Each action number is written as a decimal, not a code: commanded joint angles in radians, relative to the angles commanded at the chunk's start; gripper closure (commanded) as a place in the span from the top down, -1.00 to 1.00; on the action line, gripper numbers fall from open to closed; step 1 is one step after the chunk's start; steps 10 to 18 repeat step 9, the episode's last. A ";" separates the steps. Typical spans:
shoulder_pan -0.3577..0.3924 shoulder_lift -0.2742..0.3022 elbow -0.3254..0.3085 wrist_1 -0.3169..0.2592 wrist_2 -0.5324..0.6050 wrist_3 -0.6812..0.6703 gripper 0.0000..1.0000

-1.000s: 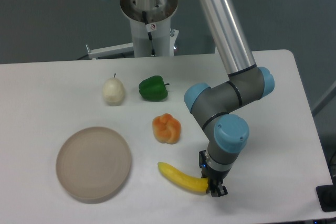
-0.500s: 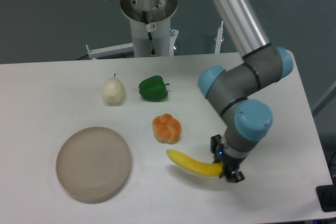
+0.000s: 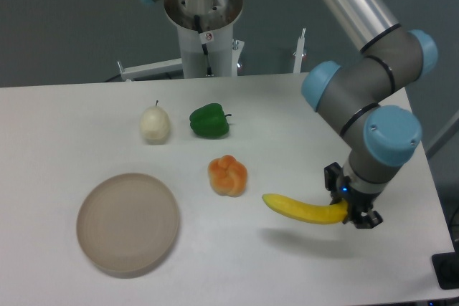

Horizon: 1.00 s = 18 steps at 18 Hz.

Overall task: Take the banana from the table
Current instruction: 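Lift the held banana up off the table and away from the peppers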

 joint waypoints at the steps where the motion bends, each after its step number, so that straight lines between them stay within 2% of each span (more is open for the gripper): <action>1: 0.000 0.000 0.009 0.000 0.006 -0.002 -0.36; 7: 0.002 -0.008 0.035 0.002 0.011 -0.008 -0.36; 18: 0.002 -0.011 0.037 0.002 0.011 -0.009 -0.37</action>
